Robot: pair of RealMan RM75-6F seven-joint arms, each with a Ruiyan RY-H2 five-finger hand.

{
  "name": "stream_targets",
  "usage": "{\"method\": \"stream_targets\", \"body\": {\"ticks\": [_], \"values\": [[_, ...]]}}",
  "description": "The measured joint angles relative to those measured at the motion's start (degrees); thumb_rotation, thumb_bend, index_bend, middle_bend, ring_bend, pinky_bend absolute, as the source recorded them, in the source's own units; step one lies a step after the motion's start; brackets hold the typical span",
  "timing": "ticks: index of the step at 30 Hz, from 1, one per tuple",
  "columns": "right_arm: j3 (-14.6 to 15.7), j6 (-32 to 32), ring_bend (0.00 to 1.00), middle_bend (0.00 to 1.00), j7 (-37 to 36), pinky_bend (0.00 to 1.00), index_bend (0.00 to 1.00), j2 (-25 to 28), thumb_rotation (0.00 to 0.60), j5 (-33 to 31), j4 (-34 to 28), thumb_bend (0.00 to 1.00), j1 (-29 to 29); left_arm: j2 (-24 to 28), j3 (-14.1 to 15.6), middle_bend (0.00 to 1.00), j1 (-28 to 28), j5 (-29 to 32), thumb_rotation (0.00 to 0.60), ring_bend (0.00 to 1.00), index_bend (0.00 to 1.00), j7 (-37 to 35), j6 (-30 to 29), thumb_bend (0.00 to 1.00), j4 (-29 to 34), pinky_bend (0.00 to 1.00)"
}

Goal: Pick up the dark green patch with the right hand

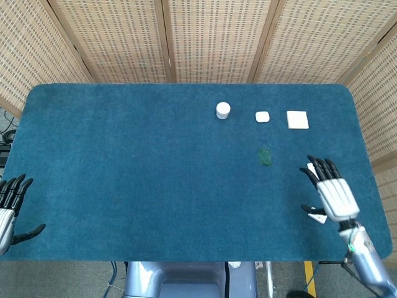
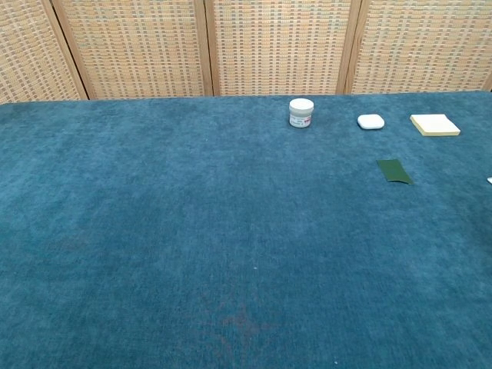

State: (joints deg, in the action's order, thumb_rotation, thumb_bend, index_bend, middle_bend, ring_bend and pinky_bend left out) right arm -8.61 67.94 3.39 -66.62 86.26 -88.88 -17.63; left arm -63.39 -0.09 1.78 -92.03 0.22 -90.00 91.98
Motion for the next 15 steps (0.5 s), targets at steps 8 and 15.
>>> {"method": "stream_targets", "body": {"ticks": [8,15], "values": [[-4.51,-15.61,0.0,0.0,-0.39,0.0,0.25,-6.19,0.6,-7.26,13.65,0.09,-13.76,-0.67,-1.18,0.0,0.88,2.86,0.6,0.0,0.0,1.59,2.04,0.0,0.25,0.0],[-5.47,-21.65,0.0,0.0,1.8,0.0,0.29,-14.38,0.6,-11.5,25.27,0.18,-18.72,-1.19,-2.53,0.0,2.23,6.27,0.6,0.0,0.0,3.53,4.86,0.0,0.92,0.0]]}}
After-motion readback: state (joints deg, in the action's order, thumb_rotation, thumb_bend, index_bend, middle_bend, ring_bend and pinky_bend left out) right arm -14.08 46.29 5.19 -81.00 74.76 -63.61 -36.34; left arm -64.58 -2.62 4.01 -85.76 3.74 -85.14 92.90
